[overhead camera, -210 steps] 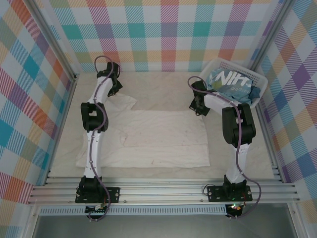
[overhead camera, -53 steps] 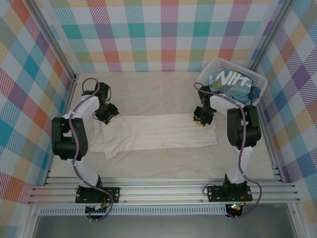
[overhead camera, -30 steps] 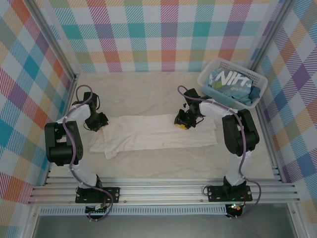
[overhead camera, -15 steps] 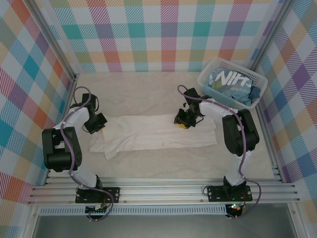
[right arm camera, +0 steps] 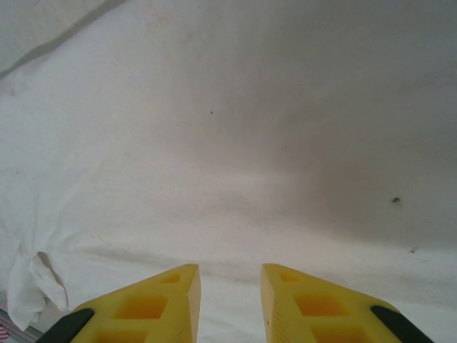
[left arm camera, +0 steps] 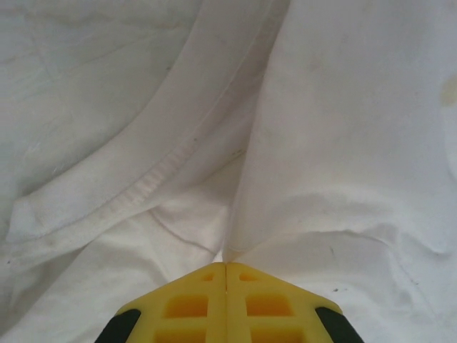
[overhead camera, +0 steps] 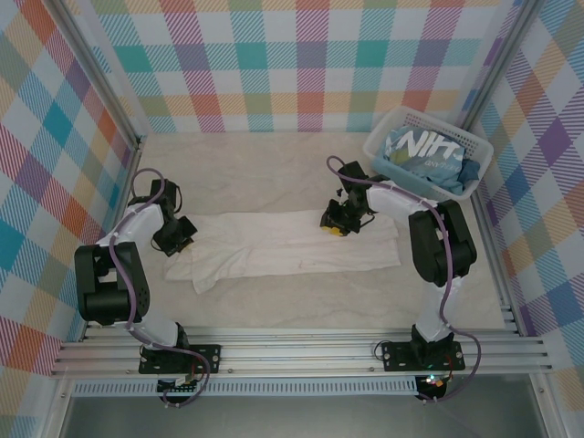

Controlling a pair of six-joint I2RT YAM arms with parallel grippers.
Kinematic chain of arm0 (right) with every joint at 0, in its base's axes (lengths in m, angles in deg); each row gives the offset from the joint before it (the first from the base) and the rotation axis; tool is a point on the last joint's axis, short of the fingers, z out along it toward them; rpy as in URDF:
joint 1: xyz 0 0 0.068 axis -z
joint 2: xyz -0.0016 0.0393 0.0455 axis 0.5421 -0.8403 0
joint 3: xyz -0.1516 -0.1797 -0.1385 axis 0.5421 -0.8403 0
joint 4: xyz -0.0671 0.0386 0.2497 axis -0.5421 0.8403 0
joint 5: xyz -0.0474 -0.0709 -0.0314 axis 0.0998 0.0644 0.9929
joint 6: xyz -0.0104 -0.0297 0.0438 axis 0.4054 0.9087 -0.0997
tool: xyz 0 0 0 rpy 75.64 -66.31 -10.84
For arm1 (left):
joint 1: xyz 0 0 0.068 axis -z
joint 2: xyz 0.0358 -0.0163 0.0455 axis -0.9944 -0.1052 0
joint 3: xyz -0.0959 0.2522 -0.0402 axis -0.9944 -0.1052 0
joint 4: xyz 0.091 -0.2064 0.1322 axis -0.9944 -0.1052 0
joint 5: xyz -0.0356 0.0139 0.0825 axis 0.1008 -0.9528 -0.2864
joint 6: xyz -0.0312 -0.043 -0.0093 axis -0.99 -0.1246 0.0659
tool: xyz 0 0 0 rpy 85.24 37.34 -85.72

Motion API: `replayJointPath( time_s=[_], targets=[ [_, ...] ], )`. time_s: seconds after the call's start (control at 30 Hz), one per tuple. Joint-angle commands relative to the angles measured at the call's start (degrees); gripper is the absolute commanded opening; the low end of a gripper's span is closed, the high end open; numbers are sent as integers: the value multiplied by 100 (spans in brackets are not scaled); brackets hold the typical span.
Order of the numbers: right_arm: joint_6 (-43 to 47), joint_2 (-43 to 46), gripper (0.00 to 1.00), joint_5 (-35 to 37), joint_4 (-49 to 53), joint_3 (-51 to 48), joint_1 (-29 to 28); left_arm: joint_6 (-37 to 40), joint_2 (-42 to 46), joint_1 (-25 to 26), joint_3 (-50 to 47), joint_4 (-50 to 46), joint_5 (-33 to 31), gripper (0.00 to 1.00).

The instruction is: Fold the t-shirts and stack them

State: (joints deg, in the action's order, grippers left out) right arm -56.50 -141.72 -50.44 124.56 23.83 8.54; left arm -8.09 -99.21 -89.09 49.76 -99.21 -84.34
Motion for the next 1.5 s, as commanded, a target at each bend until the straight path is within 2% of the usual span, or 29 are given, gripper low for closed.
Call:
replayJointPath(
  time_s=[0.0, 0.2, 0.3, 0.37, 0.47, 0.63, 0.8, 0.93, 1.17, 1.47],
  targets=[
    [48, -86, 29, -122, 18, 155, 30, -98, -68, -32, -52, -240, -139, 0],
    [71, -76, 29, -122, 41, 184, 30, -67, -664, -31, 286, -300, -441, 1],
    [139, -36, 29, -63, 102, 227, 22, -108, -644, -24, 434, -438, -626, 12],
    [199, 20, 29, 0, 139, 251, 10, -171, -341, 25, 418, -537, -812, 28],
    [258, 82, 29, 27, 105, 246, 0, -241, 302, 98, 164, -613, -863, 38],
    [387, 36, 29, -161, -96, 232, -66, -83, 1159, 241, -683, -95, 143, 35],
    [436, -95, 29, -289, -120, 318, -127, 321, 930, 231, -817, 275, 510, 30],
    [416, -136, 29, -316, -118, 347, -137, 489, 493, 225, -651, 266, 327, 25],
    [388, -86, 29, -297, -84, 313, -137, 806, -52, 227, -310, 278, -49, 25],
    [377, -92, 29, -297, -87, 300, -137, 1086, -369, 227, -244, 582, 121, 26]
  ],
)
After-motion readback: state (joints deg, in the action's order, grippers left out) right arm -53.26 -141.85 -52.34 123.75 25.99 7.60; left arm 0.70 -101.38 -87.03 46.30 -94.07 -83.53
